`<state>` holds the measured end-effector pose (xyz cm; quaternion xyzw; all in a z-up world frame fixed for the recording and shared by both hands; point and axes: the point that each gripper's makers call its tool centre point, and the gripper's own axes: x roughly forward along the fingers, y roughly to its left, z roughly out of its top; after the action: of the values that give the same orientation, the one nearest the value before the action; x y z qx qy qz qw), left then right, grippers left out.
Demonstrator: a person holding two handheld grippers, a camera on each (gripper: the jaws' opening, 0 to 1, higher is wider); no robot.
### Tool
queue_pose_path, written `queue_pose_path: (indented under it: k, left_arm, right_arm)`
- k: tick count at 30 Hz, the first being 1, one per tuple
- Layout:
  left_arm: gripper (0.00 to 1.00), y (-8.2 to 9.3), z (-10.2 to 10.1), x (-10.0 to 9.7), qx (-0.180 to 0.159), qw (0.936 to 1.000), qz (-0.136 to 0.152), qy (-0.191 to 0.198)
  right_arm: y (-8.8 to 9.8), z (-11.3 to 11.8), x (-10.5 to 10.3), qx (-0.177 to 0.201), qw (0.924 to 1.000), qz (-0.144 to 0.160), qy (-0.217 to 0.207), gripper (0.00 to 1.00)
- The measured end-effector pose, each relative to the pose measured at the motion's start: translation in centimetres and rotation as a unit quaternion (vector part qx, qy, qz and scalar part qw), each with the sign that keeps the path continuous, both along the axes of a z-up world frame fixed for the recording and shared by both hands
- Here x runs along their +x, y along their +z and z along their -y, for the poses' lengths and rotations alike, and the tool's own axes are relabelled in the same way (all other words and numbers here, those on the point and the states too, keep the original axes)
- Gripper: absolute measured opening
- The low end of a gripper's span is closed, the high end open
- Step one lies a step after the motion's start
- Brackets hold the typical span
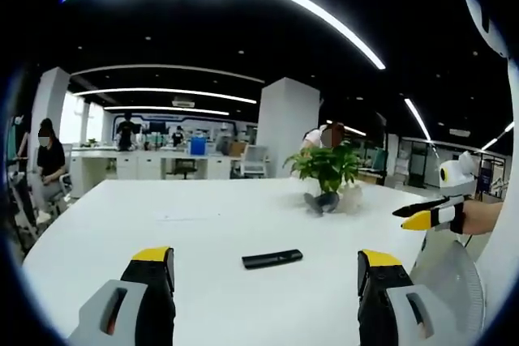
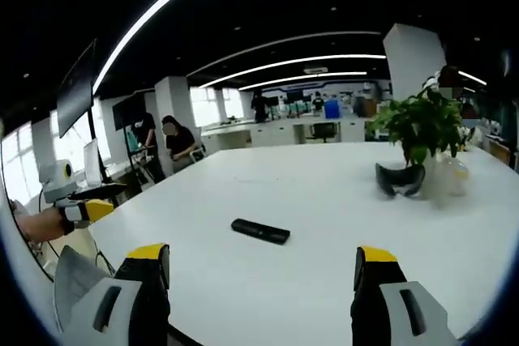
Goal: Press the specified remote control buttons in sequence, fully releasing each button before pressing the next.
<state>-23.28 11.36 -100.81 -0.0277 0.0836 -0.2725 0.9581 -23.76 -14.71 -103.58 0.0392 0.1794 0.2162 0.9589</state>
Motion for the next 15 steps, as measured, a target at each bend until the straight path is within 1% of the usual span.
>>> queue_pose_path:
  k: [6, 15]
  left_arm:
    - [0.97, -0.3, 0.3, 1.3, 0.000, 1.0000, -0.002, -0.006]
    - [0.97, -1.2, 0.4, 2.9, 0.000, 0.9999, -0.014, -0.010]
  right_arm:
    - [0.0, -0.1, 1.0, 0.000, 1.0000, -0.002, 0.000, 0.94]
    - [-1.0, 0.1, 2.3, -0.002, 0.9999, -0.015, -0.003, 0.94]
